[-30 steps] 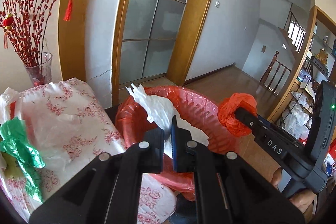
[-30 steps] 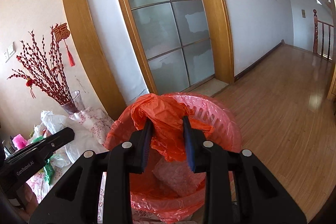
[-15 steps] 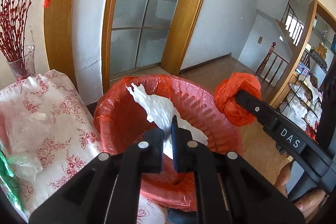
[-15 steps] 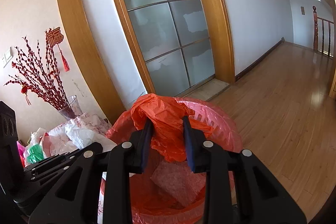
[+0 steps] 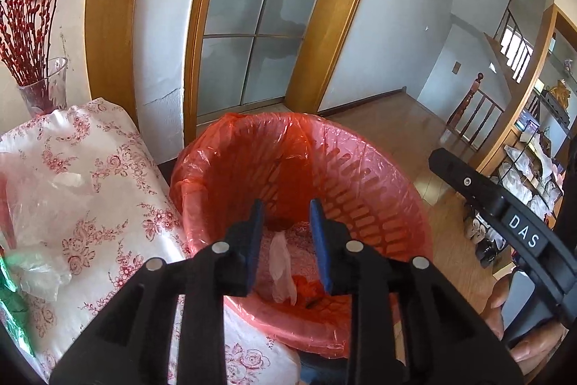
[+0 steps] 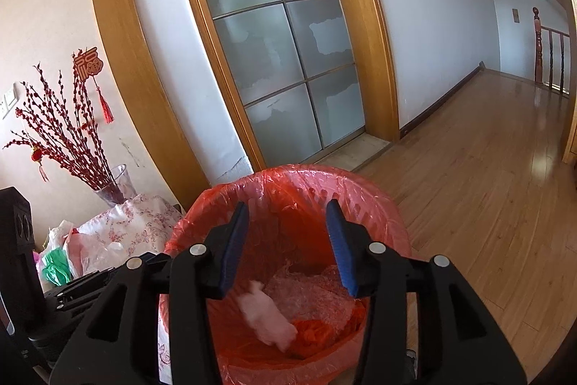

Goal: Collect trash
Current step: 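Carry both bags over the red bin and open both tools to drop them, then return both tools to the table and grasp the green bag with the right tool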

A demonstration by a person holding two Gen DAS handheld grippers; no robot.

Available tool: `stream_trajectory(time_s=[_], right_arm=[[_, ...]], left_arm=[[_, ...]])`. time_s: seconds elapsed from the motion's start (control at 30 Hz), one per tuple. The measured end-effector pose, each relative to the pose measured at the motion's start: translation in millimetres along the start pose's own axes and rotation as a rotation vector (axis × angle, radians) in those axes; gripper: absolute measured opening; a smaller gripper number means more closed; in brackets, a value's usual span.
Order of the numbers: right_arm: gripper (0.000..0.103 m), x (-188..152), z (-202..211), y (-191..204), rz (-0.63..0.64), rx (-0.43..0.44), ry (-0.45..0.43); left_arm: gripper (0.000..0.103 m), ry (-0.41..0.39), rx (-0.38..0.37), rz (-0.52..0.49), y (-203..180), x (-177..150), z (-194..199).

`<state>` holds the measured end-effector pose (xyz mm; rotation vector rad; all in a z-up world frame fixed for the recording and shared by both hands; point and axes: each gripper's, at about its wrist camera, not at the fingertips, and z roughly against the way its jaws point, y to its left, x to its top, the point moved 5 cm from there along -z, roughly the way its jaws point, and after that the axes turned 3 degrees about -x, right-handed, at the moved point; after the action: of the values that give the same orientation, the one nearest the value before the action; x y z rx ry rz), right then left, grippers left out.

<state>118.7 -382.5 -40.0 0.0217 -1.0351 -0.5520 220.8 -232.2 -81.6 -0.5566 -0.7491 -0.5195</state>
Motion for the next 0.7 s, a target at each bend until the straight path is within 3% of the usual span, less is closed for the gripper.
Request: stream_trajectory(time_s=[0.27,0.43,0.7], right_arm=[[0.046,-4.3,10.4,0.3,0.019,-0.021,-0.003],[0.046,-7.7,16.7,20.0,0.061,-0.007,-0.003],[0.046,-24.8,25.2,83.3,0.142,0.120,0.030]], left_arm=[[0.037,-0.026,0.059,-0.017,8.5,-11.6,28.1],[0.041,-0.051,0.116,-0.004,27.6,-22.6,59.7],[0.046,-0.123,0.293,0.046,85.9,-46.6,135.0]])
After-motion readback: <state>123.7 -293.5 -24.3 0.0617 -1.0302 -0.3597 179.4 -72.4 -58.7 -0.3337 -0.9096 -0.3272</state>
